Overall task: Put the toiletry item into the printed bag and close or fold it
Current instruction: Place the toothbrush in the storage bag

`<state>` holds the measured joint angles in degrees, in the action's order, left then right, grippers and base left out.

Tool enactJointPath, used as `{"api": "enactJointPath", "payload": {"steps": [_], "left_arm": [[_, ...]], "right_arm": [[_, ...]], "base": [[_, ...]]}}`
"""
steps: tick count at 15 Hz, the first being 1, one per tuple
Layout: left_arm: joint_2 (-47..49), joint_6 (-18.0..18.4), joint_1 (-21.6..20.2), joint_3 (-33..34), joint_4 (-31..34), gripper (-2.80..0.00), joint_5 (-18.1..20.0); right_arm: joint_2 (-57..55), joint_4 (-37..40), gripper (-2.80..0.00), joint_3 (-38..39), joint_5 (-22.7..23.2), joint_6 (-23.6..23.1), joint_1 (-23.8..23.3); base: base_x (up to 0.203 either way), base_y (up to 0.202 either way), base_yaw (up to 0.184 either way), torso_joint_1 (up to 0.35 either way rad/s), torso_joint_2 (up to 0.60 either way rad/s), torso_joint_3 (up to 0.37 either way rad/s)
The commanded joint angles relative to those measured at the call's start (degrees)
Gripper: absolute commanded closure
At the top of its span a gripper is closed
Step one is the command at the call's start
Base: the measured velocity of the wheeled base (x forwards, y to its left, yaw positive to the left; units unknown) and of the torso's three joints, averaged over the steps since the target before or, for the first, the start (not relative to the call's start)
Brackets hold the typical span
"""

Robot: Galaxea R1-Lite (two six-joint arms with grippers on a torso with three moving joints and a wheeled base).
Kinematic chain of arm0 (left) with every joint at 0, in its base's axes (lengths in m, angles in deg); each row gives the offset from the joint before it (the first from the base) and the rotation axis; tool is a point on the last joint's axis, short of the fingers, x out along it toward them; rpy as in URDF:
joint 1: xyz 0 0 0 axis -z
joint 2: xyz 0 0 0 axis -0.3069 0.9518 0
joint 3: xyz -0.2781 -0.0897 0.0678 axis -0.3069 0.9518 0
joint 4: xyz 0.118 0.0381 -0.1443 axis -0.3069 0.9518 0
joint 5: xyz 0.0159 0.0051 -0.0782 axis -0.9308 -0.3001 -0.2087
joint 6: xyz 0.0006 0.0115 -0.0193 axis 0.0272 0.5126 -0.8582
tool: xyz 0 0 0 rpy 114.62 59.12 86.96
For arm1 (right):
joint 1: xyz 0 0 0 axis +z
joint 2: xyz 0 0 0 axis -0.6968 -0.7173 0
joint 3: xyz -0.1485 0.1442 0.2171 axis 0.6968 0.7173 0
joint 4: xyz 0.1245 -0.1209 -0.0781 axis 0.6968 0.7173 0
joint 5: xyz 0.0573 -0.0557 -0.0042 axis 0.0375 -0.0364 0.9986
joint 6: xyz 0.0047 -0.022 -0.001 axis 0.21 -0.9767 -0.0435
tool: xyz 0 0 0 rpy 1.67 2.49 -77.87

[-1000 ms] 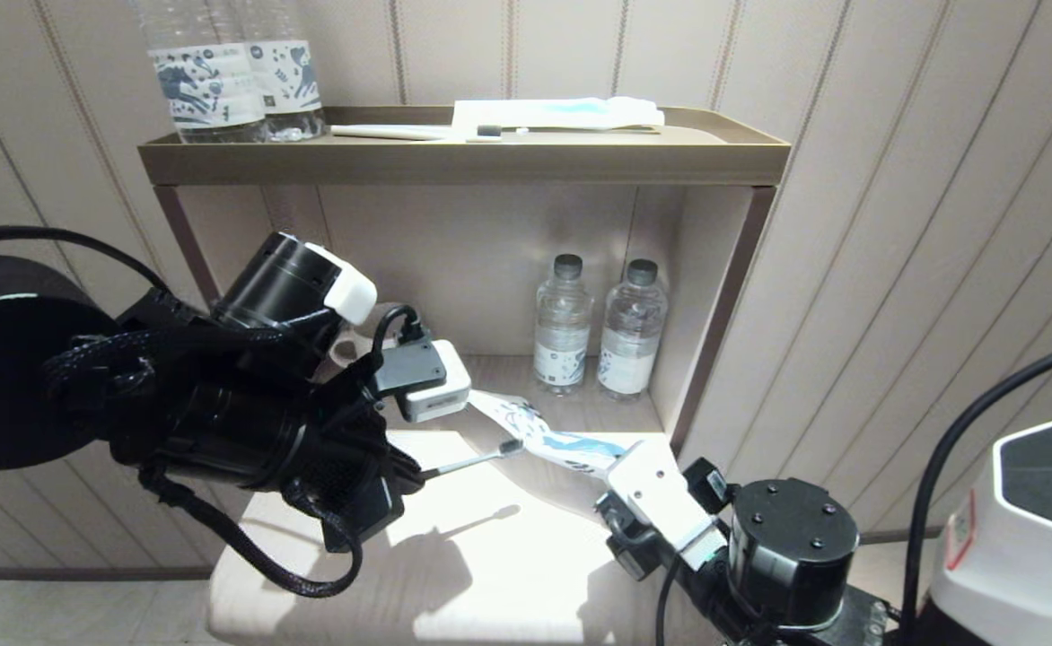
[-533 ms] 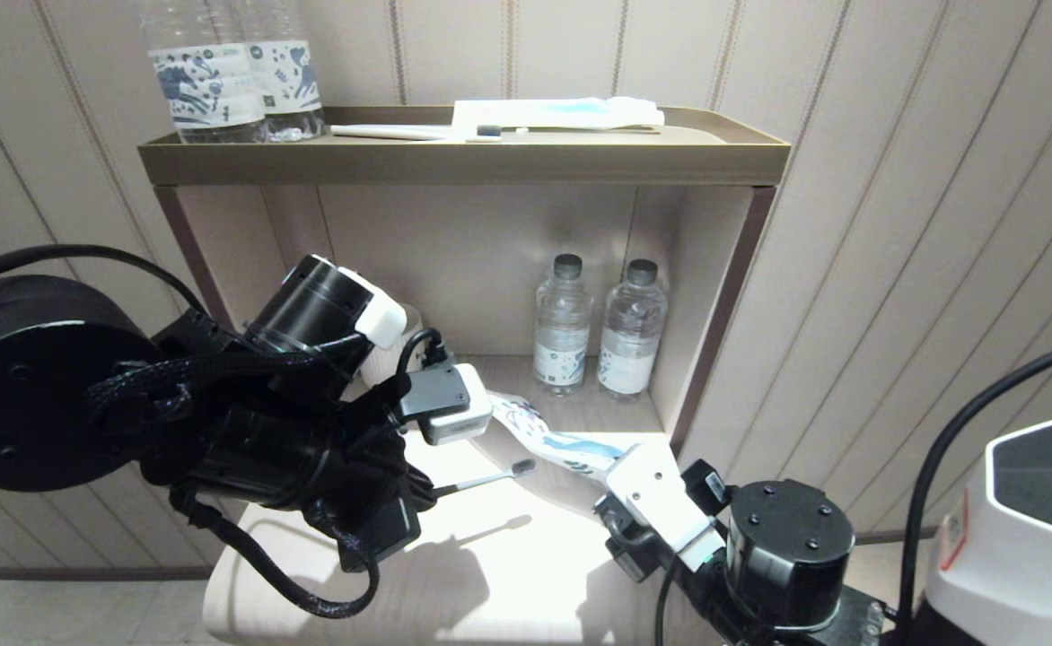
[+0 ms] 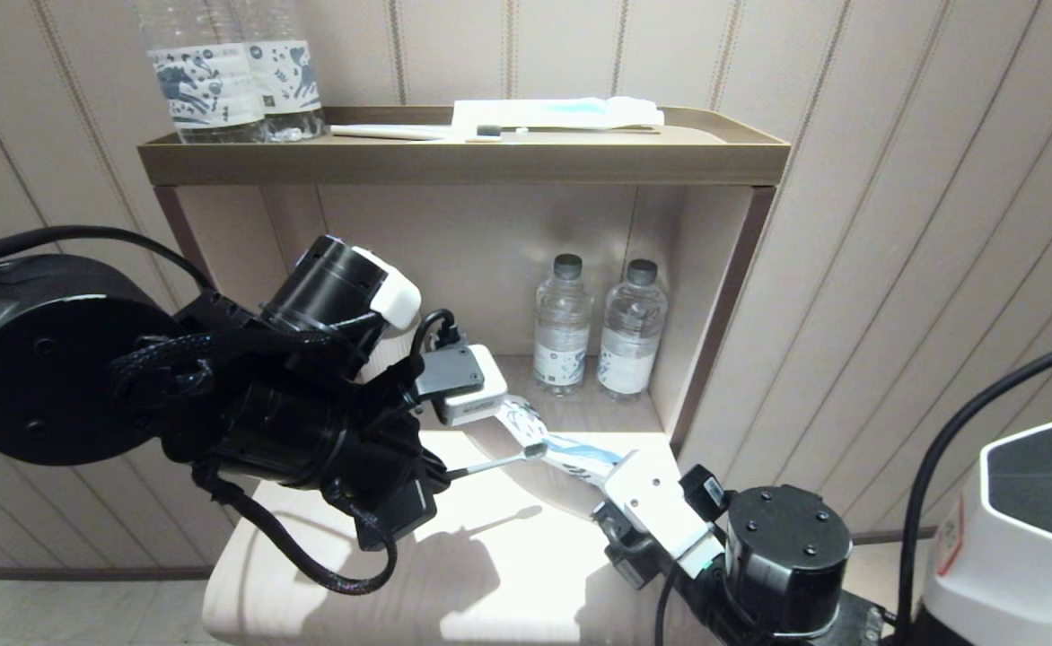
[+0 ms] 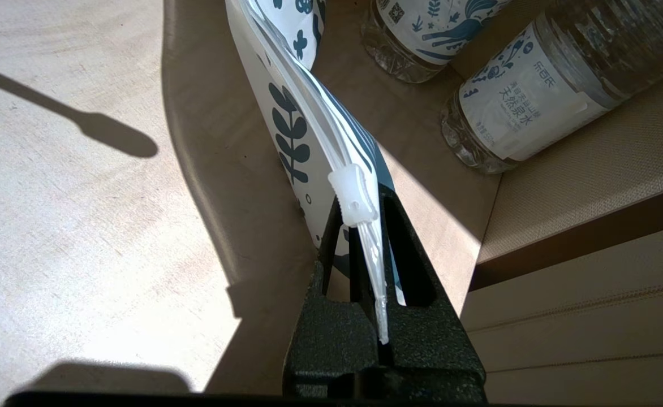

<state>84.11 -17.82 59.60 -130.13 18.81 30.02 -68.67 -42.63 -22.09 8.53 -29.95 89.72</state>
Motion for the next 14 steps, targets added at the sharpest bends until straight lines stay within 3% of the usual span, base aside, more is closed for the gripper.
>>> {"api": "enactJointPath", "payload": {"steps": [1,14], "left_arm": [[-0.2,0.1,-0.1,0.6,0.1,0.00,0.0],[1.3,0.2,-0.7,-0.2,-0.1,0.00,-0.1]], "right_arm": [[-0.4,-2.7,0.00,-0.1,-0.2,-0.1,0.1],[-1.7,-2.7,0.00,1.0,-0.1,0.4,0.3]], "base": [[0.000,0.000,0.000,0.000,0.00,0.000],[0.000,0.000,0.000,0.000,0.00,0.000]]}}
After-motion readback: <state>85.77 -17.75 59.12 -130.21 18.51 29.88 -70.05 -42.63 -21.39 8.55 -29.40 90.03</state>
